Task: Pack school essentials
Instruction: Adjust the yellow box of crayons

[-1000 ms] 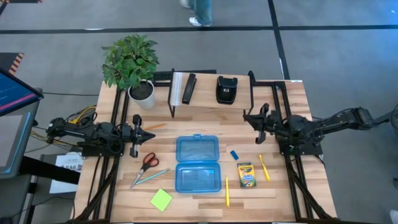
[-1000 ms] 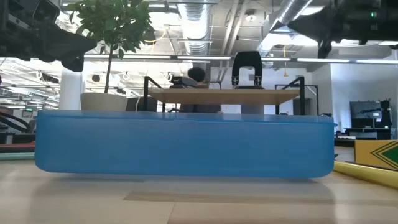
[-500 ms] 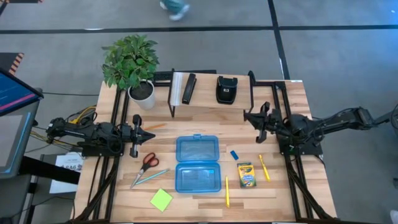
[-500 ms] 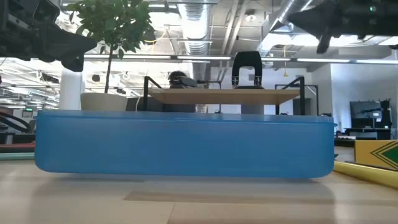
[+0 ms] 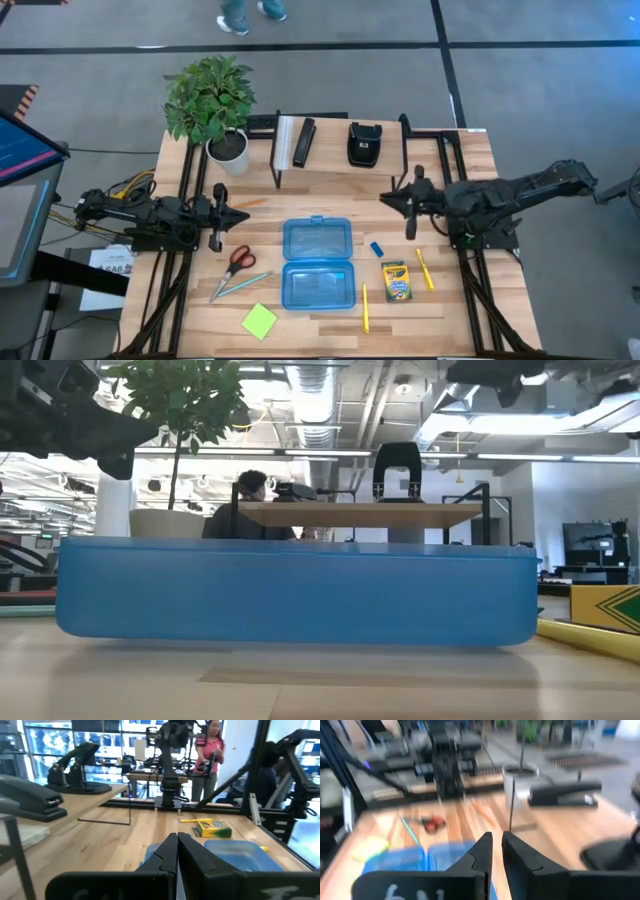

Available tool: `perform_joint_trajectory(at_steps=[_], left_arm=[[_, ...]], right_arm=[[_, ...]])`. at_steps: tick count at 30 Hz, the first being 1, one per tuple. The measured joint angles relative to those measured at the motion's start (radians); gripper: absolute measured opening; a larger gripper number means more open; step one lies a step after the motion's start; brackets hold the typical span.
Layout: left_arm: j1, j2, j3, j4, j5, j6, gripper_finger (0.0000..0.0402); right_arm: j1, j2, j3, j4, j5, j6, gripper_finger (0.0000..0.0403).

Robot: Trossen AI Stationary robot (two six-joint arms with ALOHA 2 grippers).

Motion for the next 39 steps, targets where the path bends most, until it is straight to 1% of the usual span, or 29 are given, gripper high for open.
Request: perform_joint_trajectory(at_steps=[3,10,15,20,25,29,32,39], left_arm=[[0.0,0.0,0.0,0.0,-0.001,-0.011,0.0],[0.0,0.0,0.0,0.005,-0.02,-0.003,0.0],[0.0,0.001,0.008,0.019,-0.031,-0.02,0.0],[0.0,0.005,0.049,0.027,-0.024,-0.035,0.0],[0.0,0.016,0.063,0.012,-0.022,-0.041,0.0],[0.0,0.062,0.082,0.008,0.0,-0.088,0.0],[0.0,0.123,0.109,0.015,0.002,-0.091,0.0],[0.0,0.274,0.19,0.014,0.002,-0.064,0.0]], right_arm=[[0.015,0.051,0.032,-0.108,0.003,0.063,0.0081],[0.04,0.181,0.037,-0.222,-0.012,0.24,0.0114],[0.039,0.281,0.037,-0.273,-0.079,0.368,0.015],[0.038,0.377,0.038,-0.288,-0.164,0.502,0.019],[0.038,0.473,0.038,-0.328,-0.235,0.575,0.0222],[0.038,0.539,0.038,-0.336,-0.25,0.6,0.0233],[0.038,0.57,0.038,-0.33,-0.252,0.61,0.0234],[0.038,0.586,0.038,-0.332,-0.256,0.661,0.0234]])
